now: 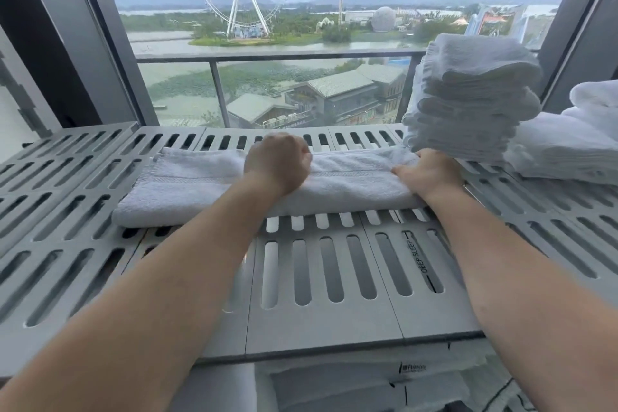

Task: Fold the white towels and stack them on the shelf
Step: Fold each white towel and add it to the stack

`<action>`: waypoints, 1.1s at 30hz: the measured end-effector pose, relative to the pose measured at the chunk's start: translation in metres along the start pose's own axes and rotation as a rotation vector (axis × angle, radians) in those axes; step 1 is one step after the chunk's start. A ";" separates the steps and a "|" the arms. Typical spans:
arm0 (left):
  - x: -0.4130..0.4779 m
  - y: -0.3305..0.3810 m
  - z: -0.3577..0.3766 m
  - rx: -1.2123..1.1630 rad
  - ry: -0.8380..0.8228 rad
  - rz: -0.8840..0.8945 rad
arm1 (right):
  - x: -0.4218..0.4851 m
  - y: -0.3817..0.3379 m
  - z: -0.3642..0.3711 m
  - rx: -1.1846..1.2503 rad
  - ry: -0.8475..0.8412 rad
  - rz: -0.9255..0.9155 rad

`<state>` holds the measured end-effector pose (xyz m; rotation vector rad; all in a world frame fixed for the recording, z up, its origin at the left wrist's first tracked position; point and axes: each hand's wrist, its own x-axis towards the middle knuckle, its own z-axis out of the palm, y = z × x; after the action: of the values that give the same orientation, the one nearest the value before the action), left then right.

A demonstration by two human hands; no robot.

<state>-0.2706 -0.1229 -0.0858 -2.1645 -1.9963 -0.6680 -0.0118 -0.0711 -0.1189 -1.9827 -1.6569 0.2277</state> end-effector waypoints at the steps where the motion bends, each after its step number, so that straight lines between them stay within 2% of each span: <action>1: -0.001 0.013 0.002 0.000 -0.060 0.007 | 0.000 -0.001 0.000 -0.026 -0.007 -0.002; 6: -0.006 0.048 0.026 0.132 -0.402 -0.100 | 0.013 0.004 -0.011 0.019 -0.092 0.023; 9: -0.009 0.048 0.036 0.144 -0.482 -0.153 | 0.025 0.002 -0.020 -0.010 -0.217 0.028; 13: -0.010 0.048 0.040 0.152 -0.471 -0.163 | 0.035 0.005 -0.019 0.073 -0.312 0.043; 21: -0.015 0.046 0.045 0.165 -0.400 -0.168 | 0.028 0.005 -0.015 0.222 -0.236 -0.035; 24: -0.015 0.047 0.044 0.177 -0.392 -0.176 | 0.028 -0.003 -0.021 0.350 -0.240 -0.052; 30: -0.019 0.053 0.041 0.224 -0.381 -0.192 | 0.027 -0.002 -0.028 0.575 -0.336 0.062; 33: -0.023 0.059 0.039 0.255 -0.322 -0.224 | 0.025 -0.005 -0.028 0.817 -0.344 0.155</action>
<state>-0.2045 -0.1359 -0.1180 -2.0169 -2.3546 -0.0747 0.0023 -0.0553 -0.0880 -1.4702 -1.2760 1.1541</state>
